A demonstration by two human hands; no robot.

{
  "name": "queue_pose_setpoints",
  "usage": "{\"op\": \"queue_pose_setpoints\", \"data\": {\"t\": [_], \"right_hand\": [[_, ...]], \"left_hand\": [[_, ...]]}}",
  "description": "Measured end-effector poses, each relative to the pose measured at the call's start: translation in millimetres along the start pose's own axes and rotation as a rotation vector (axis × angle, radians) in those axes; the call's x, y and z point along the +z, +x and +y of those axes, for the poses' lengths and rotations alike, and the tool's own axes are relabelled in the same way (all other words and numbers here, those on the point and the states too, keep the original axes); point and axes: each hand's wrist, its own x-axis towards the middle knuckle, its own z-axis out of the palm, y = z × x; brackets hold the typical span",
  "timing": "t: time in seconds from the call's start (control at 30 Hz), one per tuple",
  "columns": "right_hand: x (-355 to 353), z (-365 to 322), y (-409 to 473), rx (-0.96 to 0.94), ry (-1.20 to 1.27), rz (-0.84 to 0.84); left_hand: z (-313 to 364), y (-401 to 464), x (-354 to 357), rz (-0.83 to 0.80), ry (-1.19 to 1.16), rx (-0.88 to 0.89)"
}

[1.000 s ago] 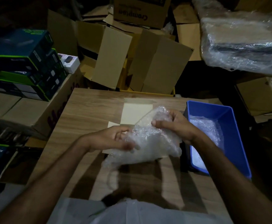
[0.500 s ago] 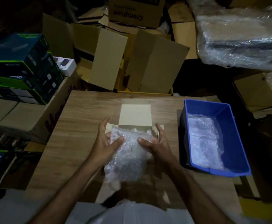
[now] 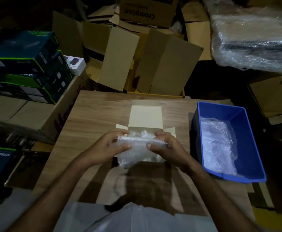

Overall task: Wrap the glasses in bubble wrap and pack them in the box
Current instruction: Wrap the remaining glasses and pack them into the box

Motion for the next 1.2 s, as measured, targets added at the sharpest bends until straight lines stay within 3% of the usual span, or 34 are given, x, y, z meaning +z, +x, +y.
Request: {"op": "queue_pose_setpoints", "data": {"t": [0.07, 0.2, 0.3, 0.5, 0.67, 0.87, 0.97, 1.1, 1.2], "right_hand": [[1.5, 5.8, -2.0, 0.112, 0.167, 0.011], [15.2, 16.5, -2.6, 0.093, 0.209, 0.098], [23.1, 20.4, -6.5, 0.149, 0.352, 0.068], [23.8, 25.0, -8.0, 0.259, 0.447, 0.019], [29.2, 24.5, -8.0, 0.156, 0.306, 0.123], [41.7, 44.9, 8.0, -0.075, 0.074, 0.216], [51.3, 54.9, 12.8, 0.046, 0.177, 0.274], [54.9, 53.7, 16.1, 0.174, 0.266, 0.254], [59.3, 55.3, 20.9, 0.046, 0.168, 0.331]], "left_hand": [[3.9, -0.7, 4.8, -0.070, -0.255, -0.054], [-3.4, 0.7, 18.3, 0.028, -0.404, -0.095], [-14.8, 0.3, 17.7, 0.064, -0.445, -0.150], [-22.1, -6.4, 6.9, -0.061, -0.741, -0.246], [-19.9, -3.1, 13.4, 0.066, -0.405, -0.173], [-32.0, 15.9, 5.9, -0.031, -0.095, -0.074], [-33.7, 25.7, -2.1, -0.091, -0.253, -0.164], [-42.3, 37.4, -13.6, -0.217, -0.634, -0.344], [-48.1, 47.7, -16.3, -0.222, -0.471, -0.333]]}}
